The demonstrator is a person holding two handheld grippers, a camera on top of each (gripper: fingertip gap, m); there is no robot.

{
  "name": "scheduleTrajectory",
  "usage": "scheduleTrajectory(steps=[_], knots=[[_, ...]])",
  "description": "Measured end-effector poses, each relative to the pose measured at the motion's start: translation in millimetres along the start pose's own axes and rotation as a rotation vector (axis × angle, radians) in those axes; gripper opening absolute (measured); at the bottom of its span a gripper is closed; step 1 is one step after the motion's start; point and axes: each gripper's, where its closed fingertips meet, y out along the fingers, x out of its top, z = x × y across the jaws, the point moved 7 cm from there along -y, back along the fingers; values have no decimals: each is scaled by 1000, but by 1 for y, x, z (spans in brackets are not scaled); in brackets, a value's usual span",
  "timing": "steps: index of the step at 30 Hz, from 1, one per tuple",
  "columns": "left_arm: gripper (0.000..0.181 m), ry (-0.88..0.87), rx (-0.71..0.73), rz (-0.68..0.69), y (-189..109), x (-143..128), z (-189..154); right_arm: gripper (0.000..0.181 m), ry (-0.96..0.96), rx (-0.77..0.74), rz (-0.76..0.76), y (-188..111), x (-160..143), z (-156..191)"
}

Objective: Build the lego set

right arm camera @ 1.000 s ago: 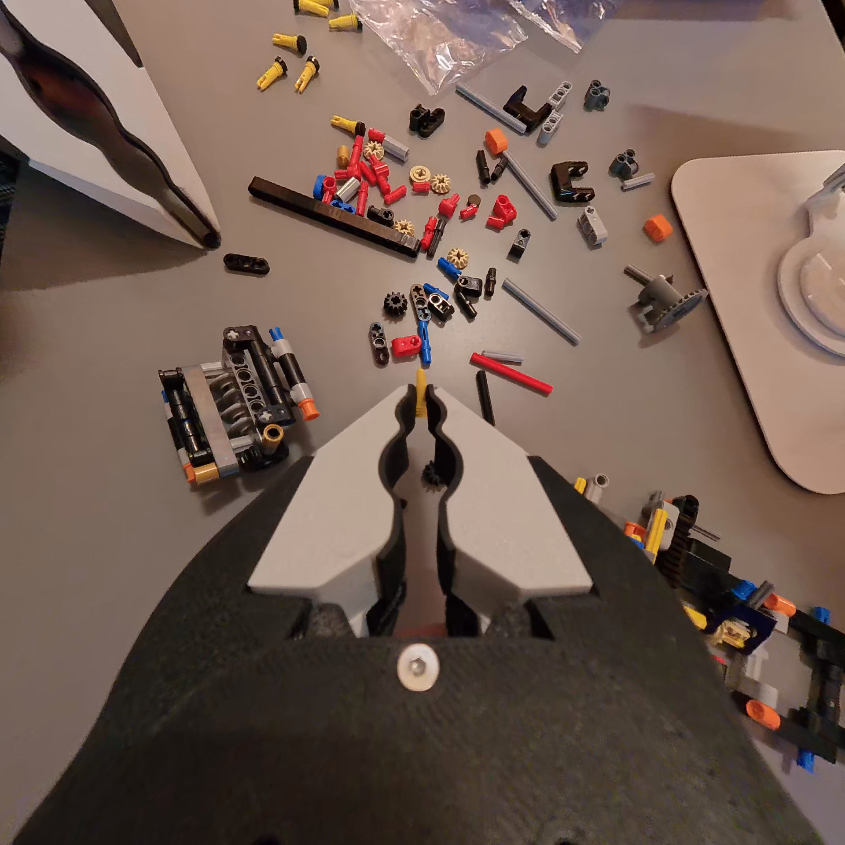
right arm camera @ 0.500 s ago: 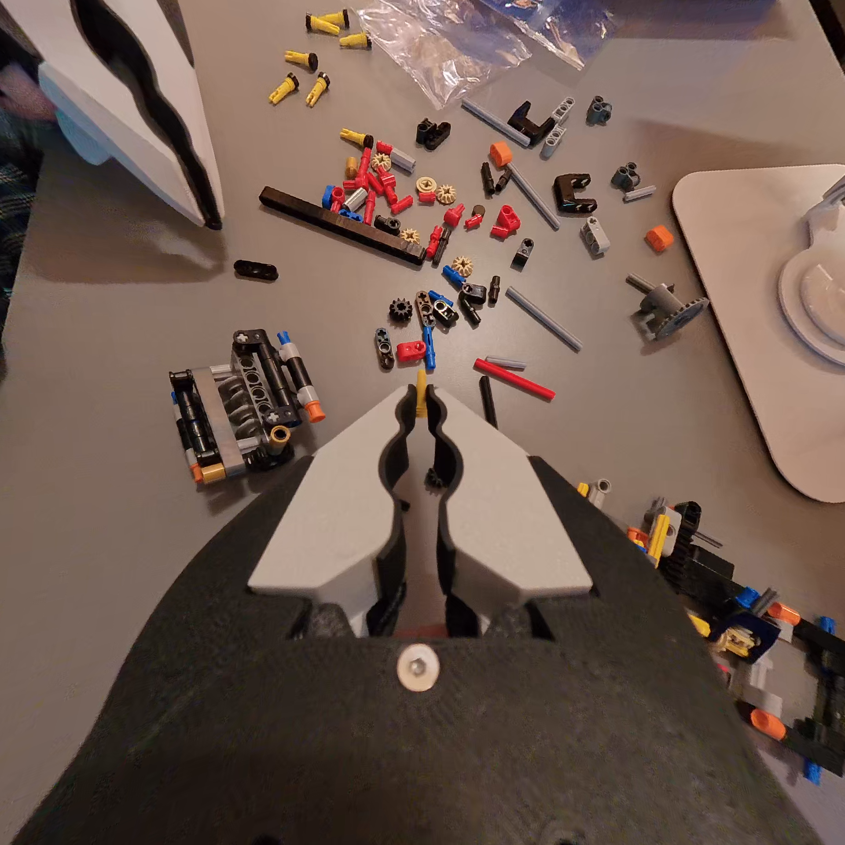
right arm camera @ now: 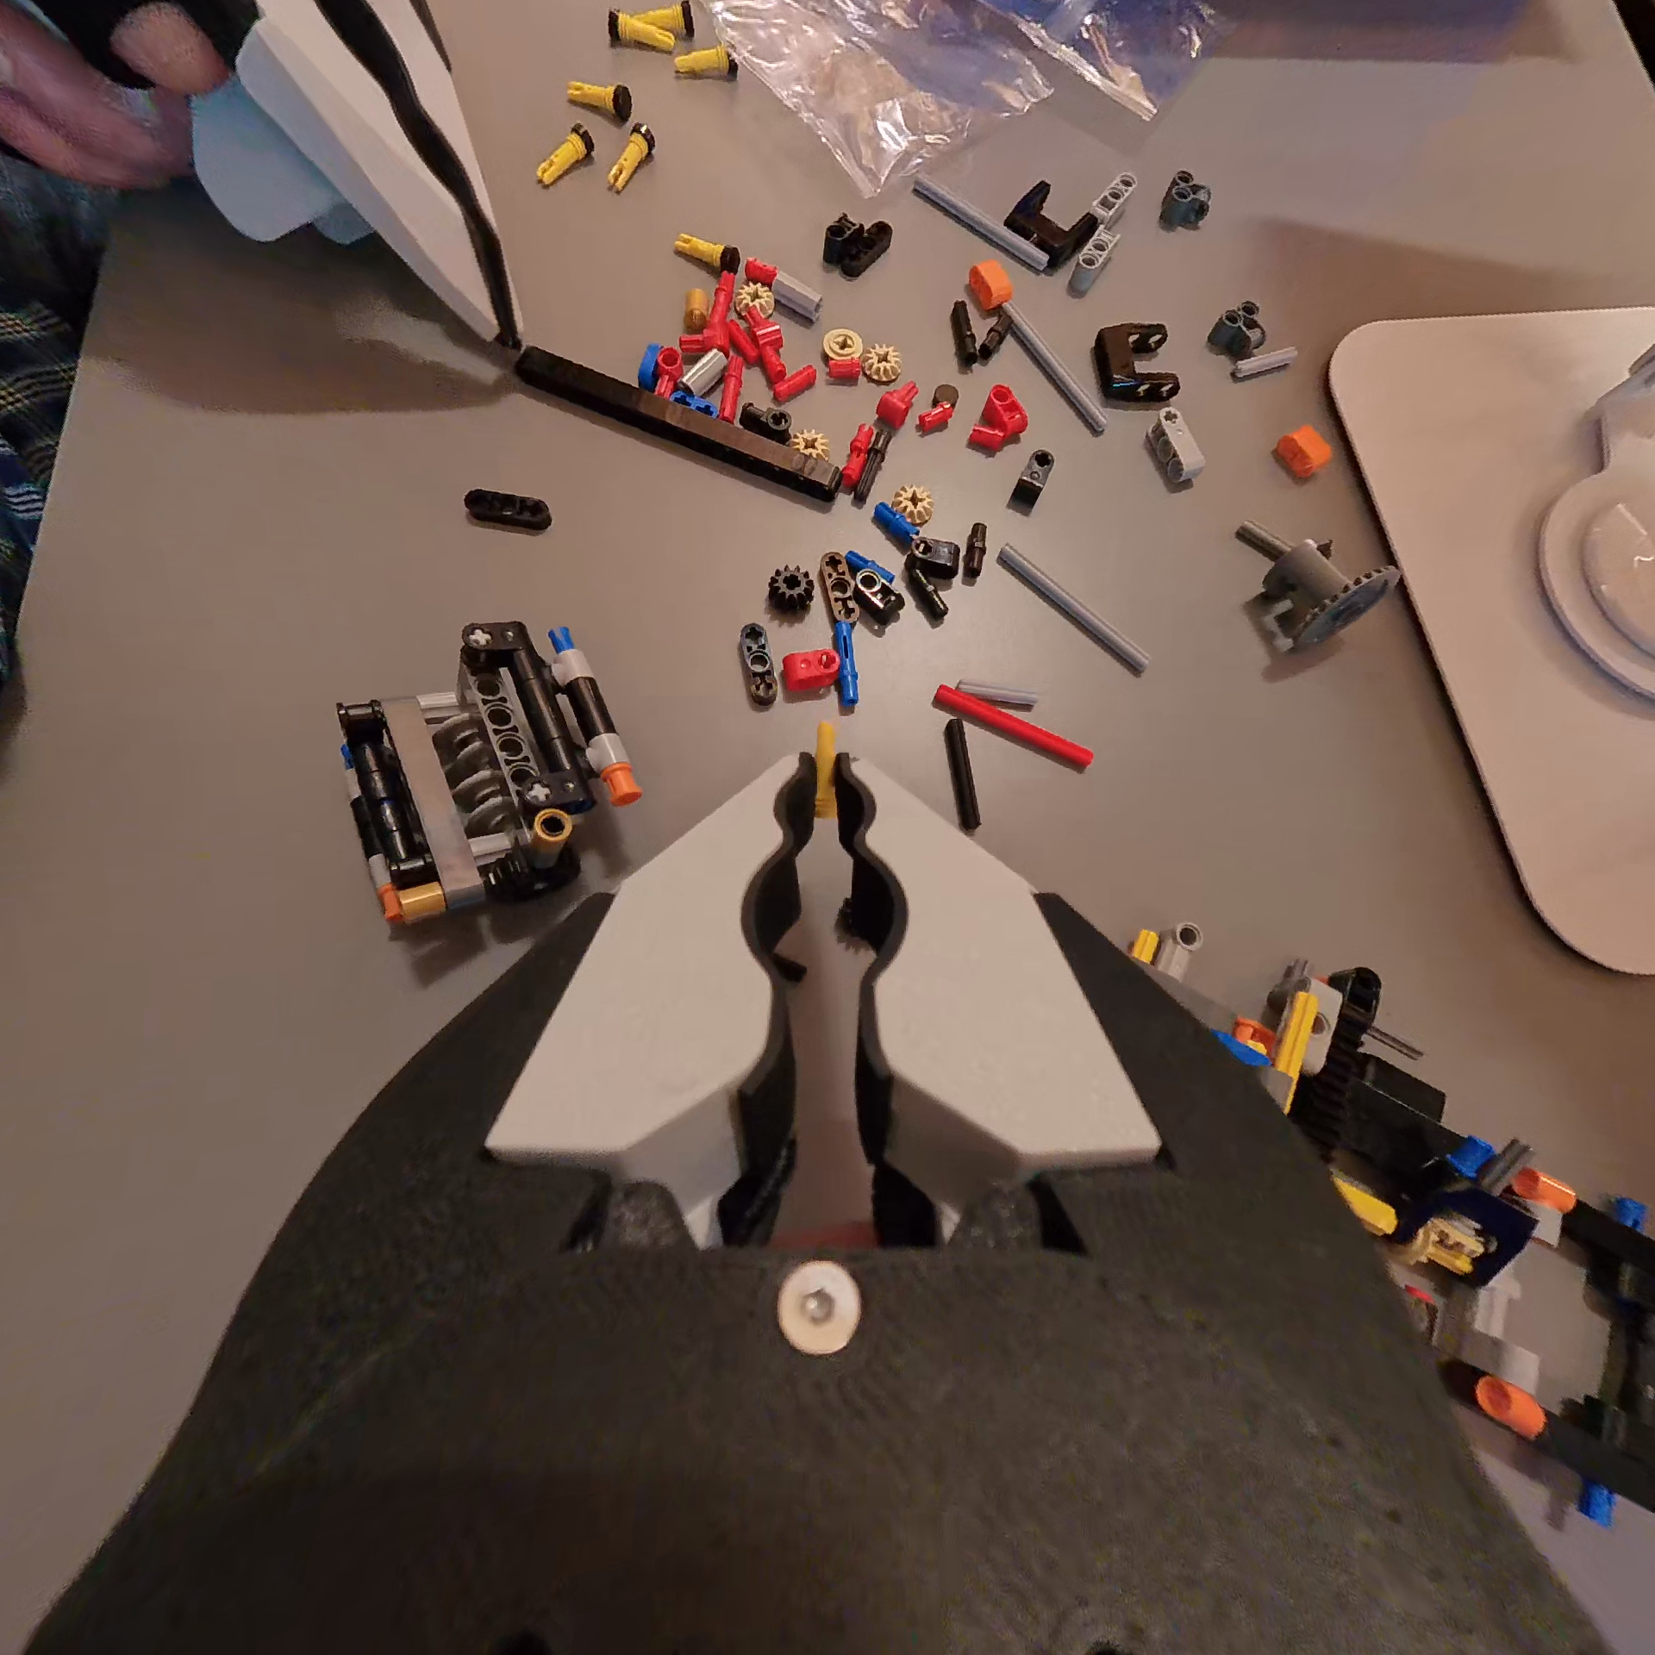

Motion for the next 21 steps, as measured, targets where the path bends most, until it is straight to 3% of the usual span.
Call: scheduleTrajectory(steps=[9, 21], knots=[[3, -107, -53, -18, -7, -2, 9, 2, -7, -3, -8, -2, 2, 1], [3, -318, -379, -154, -4, 13, -6, 2, -139, 10, -102, -3, 37, 26]])
